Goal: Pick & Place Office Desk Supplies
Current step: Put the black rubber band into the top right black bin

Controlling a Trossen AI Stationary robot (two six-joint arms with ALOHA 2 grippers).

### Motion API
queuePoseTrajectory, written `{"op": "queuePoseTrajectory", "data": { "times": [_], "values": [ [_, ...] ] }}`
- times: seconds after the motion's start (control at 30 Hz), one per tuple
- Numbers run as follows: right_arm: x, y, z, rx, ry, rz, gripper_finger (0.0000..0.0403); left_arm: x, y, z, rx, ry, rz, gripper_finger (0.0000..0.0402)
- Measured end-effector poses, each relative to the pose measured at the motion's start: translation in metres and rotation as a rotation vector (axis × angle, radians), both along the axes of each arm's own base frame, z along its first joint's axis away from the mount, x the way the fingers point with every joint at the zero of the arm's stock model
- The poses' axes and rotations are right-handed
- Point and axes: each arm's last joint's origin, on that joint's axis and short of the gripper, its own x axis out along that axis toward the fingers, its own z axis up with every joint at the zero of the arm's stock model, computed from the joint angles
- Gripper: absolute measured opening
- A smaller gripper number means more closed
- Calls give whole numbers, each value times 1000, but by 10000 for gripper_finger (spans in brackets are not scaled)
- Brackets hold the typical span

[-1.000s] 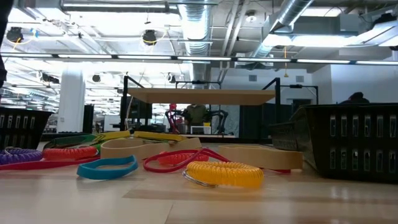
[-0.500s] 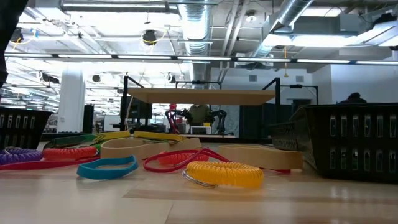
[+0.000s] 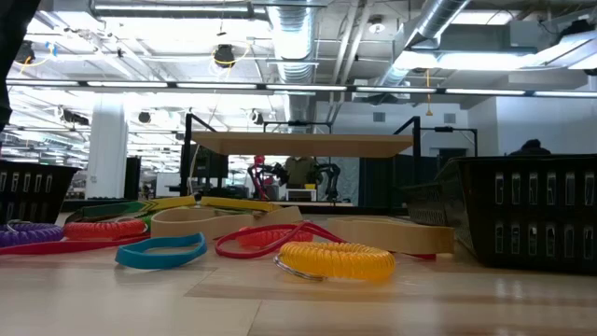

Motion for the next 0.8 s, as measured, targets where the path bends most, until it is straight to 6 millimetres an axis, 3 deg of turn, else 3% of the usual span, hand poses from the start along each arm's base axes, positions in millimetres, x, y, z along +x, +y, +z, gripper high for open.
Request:
{"op": "queuePoseTrajectory", "data": {
  "times": [0.27, 0.8],
  "values": [
    [12, 0, -5, 2, 17, 7, 56, 1, -7, 0, 11, -8, -10, 3],
    [11, 0, -1, 26, -22, 5, 56, 3, -10, -2, 42, 20, -27, 3]
  ]
}}
